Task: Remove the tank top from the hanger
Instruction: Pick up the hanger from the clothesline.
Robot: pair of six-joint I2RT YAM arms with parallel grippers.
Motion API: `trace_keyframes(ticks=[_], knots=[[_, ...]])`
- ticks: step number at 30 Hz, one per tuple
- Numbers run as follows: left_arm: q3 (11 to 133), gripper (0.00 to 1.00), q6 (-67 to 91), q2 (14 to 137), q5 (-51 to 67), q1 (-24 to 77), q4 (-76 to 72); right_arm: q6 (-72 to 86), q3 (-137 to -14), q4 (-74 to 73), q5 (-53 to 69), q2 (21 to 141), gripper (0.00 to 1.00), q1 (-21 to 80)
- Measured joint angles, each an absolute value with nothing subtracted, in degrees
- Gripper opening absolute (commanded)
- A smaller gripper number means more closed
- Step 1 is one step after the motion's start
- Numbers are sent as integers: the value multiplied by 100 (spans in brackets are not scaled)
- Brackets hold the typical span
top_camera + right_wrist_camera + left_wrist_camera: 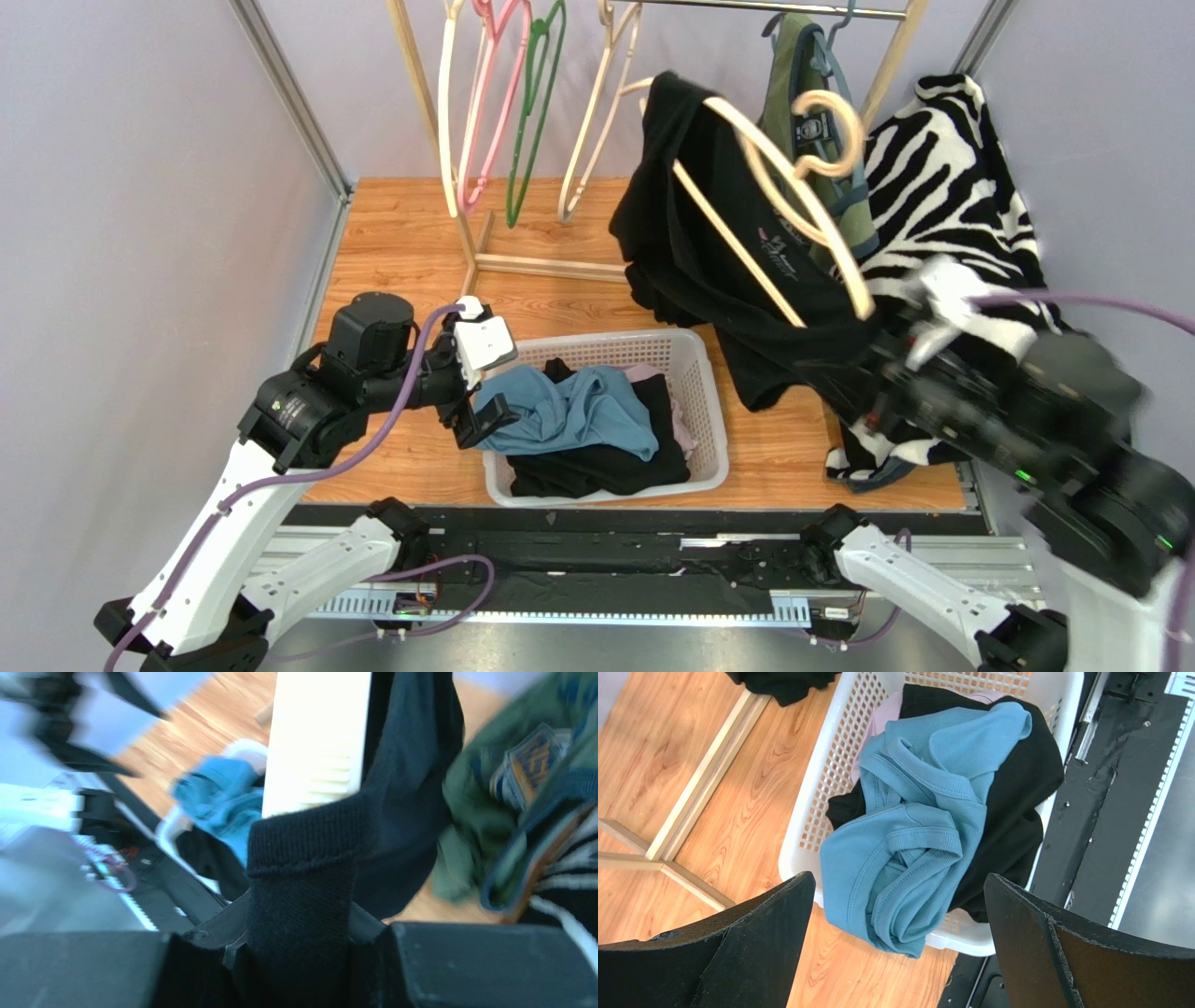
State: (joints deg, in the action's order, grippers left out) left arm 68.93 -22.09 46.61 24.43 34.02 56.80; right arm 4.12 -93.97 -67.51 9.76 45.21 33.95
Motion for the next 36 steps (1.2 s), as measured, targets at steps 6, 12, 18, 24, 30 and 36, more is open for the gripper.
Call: trace_keyframes(ticks=[6, 12, 18, 24, 30, 36], knots=[[6893, 99, -2088, 4727, 2532, 3256, 5583, 366, -10676, -6571, 1863, 4071, 0, 3393], [6890, 99, -2036, 4707, 2733, 3083, 5581, 582, -11137, -5883, 2657, 4025, 0, 3395], [6890, 99, -1979, 4705, 2902, 3004, 5583, 773, -11124, -5317, 3015, 4292, 0, 3393], [6890, 99, -1964, 4705, 3022, 2989, 5583, 980, -11660, -4550, 3245, 5157, 0, 3395], [6862, 99, -1962, 4694, 3094, 2985, 5583, 1293, -12154, -3509, 3461, 5964, 0, 3395], [6814, 99, -1959, 4672, 3129, 2954, 5586, 1455, -12720, -2965, 3481, 6429, 0, 3393]])
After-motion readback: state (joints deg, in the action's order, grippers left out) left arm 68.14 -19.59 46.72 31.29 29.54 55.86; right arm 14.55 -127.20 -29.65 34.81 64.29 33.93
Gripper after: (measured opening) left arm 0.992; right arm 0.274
